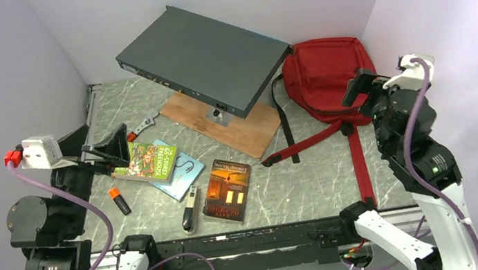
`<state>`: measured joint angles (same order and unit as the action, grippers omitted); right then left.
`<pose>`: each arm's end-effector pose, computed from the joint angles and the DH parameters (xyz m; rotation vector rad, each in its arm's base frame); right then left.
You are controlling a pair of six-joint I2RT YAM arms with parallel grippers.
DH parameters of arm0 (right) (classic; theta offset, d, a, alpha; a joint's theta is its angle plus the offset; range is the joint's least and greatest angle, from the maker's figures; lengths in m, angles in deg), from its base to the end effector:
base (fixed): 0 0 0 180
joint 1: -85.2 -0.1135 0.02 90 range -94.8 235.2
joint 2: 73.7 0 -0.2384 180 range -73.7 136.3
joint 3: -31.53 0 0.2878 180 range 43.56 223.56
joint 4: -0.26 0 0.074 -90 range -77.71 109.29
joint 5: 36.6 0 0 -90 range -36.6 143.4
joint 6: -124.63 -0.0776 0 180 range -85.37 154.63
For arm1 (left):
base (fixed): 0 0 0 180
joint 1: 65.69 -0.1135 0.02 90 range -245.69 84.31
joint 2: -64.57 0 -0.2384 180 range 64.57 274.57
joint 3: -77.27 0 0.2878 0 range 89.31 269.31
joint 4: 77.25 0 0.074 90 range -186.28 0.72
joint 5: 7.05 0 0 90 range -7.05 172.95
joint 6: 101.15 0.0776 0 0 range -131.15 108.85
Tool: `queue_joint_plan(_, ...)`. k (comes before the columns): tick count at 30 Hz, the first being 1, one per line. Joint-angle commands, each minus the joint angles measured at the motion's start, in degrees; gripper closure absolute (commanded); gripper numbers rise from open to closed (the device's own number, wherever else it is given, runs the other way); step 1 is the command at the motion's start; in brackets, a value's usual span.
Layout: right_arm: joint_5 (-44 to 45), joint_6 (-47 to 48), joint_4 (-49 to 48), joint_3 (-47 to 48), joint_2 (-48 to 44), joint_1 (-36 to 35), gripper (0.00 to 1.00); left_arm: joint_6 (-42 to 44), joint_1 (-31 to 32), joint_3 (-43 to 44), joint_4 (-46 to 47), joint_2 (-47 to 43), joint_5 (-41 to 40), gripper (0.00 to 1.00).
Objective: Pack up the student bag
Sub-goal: Pick up the student bag at the corner of the board.
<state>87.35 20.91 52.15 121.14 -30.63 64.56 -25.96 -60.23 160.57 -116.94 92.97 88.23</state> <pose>0.1852 0.0234 0.4723 0.3449 1.6119 -0.0359 0.1205 -0.0187 0.5020 -0.0281 1.3148 -0.3618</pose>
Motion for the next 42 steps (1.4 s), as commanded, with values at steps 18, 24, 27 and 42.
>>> queue_joint_plan(18, -28.98, -15.81, -18.16, -27.52, 18.85, 25.45, 0.00, -2.76, 0.16, -12.35, -13.13, -0.97, 6.14, 0.01)
queue_joint_plan(24, -31.41, -20.20, -24.58, -25.68, 29.55, 30.00, 0.00, 5.79, 0.64, -10.50, -19.62, 3.02, 2.10, 0.01)
queue_joint_plan(27, -34.99, -25.90, -27.90, -25.77, 33.63, 33.88, 0.00, 4.85, 0.87, -14.24, -15.78, 0.44, 3.25, 0.01)
queue_joint_plan(42, -46.33, -33.61, -43.40, -24.39, 48.46, 40.59, 0.09, 0.14, 3.53, -27.81, -8.04, -5.22, 9.47, 0.01)
